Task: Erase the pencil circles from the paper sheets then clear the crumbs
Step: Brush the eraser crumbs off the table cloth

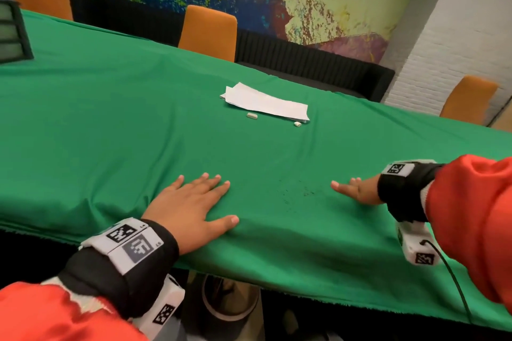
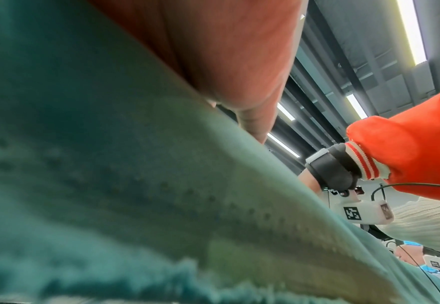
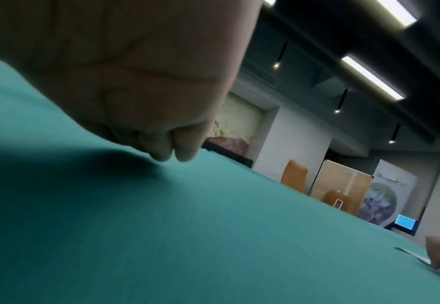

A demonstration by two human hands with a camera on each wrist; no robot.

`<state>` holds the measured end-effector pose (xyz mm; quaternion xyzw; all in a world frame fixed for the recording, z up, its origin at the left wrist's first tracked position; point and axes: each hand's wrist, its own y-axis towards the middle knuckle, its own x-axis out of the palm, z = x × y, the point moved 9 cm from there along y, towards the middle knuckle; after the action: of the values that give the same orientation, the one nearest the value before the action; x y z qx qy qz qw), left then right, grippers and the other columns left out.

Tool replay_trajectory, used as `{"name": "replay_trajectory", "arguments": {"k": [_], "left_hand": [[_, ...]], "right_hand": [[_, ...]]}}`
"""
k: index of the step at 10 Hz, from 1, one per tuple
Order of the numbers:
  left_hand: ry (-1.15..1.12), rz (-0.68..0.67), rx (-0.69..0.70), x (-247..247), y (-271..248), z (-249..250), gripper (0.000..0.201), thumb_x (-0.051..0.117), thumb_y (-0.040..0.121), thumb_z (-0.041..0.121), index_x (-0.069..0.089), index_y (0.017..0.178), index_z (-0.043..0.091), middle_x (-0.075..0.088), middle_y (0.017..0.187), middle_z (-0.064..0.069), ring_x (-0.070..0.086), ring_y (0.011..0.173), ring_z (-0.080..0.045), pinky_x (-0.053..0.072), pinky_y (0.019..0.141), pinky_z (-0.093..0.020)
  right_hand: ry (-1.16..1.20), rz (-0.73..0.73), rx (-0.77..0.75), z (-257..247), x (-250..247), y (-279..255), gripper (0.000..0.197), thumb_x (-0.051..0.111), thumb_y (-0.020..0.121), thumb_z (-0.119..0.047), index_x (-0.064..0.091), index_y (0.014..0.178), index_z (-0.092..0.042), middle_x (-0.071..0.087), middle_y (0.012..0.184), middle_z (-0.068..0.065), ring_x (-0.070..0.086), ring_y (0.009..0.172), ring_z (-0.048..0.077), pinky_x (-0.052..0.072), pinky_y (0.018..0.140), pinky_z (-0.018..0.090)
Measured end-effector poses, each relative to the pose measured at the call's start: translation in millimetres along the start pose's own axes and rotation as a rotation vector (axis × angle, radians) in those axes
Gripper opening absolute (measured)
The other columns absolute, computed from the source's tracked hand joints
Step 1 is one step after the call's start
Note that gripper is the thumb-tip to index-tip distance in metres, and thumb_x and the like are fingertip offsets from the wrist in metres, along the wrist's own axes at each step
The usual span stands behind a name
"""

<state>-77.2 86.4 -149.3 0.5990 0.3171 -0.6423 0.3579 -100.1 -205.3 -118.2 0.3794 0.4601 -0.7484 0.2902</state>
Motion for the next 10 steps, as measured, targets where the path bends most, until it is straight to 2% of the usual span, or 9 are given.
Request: {"name": "replay_trajectory", "arguments": {"k": [1,2,3,5,6,7,8,9,10], "left_hand": [[-0.004,0.001,-0.004,0.6,1.1,-0.7,0.111,-0.014,0.047,0.075,0.001,0.151,0.036,-0.003,0.159,0.014,-0.005,0.145,-0.003,-0.003,0.117,-0.034],[-0.002,0.009,-0.001,0.6,1.9,-1.3,0.111,-0.014,0.048,0.076,0.001,0.151,0.036,-0.002,0.158,0.015,-0.004,0.145,-0.002,-0.003,0.117,-0.034],[0.006,0.006,0.000,0.4,1.5,-0.6,0.111,-0.014,0.048,0.076,0.002,0.151,0.036,-0.002,0.158,0.015,-0.004,0.145,-0.002,-0.002,0.117,-0.034],[-0.003,0.000,-0.001,0.4,0.5,-0.1,0.111,-0.013,0.048,0.076,0.002,0.151,0.036,-0.001,0.159,0.014,-0.003,0.145,-0.003,-0.003,0.117,-0.035],[0.003,0.004,0.005,1.0,1.3,0.0,0.111,-0.013,0.048,0.075,0.002,0.151,0.035,-0.001,0.159,0.013,-0.003,0.145,-0.004,-0.002,0.117,-0.035],[0.004,0.006,0.005,2.6,1.7,-1.1,0.110,-0.013,0.049,0.076,0.001,0.151,0.035,-0.002,0.158,0.014,-0.004,0.145,-0.003,-0.003,0.117,-0.035],[0.000,0.009,0.008,2.1,2.1,-1.7,0.110,-0.013,0.050,0.076,0.001,0.151,0.036,-0.002,0.158,0.014,-0.005,0.145,-0.003,-0.004,0.117,-0.034],[-0.003,0.012,0.010,1.1,1.9,-1.3,0.110,-0.013,0.050,0.076,0.001,0.151,0.036,-0.002,0.159,0.014,-0.005,0.145,-0.003,-0.004,0.117,-0.034],[-0.004,0.016,0.011,1.0,2.1,0.1,0.109,-0.012,0.050,0.076,0.001,0.151,0.036,-0.002,0.159,0.014,-0.005,0.145,-0.003,-0.004,0.116,-0.034]], "right_hand": [[0.044,0.053,-0.086,-33.7,13.0,-9.0,0.085,0.015,0.091,-0.064,-0.003,0.149,-0.004,-0.006,0.157,0.012,0.004,0.145,0.021,0.005,0.117,0.034],[0.258,-0.105,-0.232,-72.8,18.5,-21.7,0.061,0.016,0.101,-0.039,-0.005,0.149,-0.008,-0.010,0.156,0.002,-0.003,0.144,0.011,-0.003,0.113,0.021],[0.379,-0.021,-0.179,-62.5,-5.1,-9.6,0.058,0.014,0.101,-0.036,-0.002,0.149,-0.007,-0.007,0.157,0.003,0.002,0.145,0.012,-0.001,0.110,0.019],[0.097,0.014,-0.123,-49.3,-9.3,10.9,0.095,0.002,0.083,-0.073,-0.002,0.149,-0.005,-0.004,0.157,0.008,0.002,0.145,0.021,0.000,0.117,0.033],[0.045,-0.018,-0.252,-68.2,1.4,3.9,0.075,0.014,0.095,-0.057,-0.007,0.149,-0.009,-0.013,0.156,0.006,-0.005,0.145,0.015,-0.004,0.116,0.031],[0.011,-0.113,-0.514,-97.3,-0.8,-30.2,0.118,0.004,0.058,-0.093,-0.007,0.148,-0.018,-0.013,0.147,-0.015,-0.002,0.137,-0.001,-0.003,0.114,0.023],[0.070,0.011,-0.427,-86.9,-33.8,-25.2,0.112,-0.001,0.059,-0.088,-0.004,0.149,-0.021,-0.009,0.151,-0.014,0.007,0.141,0.006,0.000,0.117,0.028],[0.145,0.034,-0.265,-81.1,-47.4,-12.8,0.069,0.004,0.095,-0.052,0.001,0.150,-0.010,-0.002,0.158,0.003,0.006,0.145,0.018,0.003,0.114,0.030],[-0.020,-0.054,-0.274,-92.6,-18.7,-5.7,0.097,0.003,0.083,-0.075,-0.004,0.149,-0.004,-0.009,0.157,0.009,-0.002,0.145,0.019,0.000,0.114,0.028]]}}
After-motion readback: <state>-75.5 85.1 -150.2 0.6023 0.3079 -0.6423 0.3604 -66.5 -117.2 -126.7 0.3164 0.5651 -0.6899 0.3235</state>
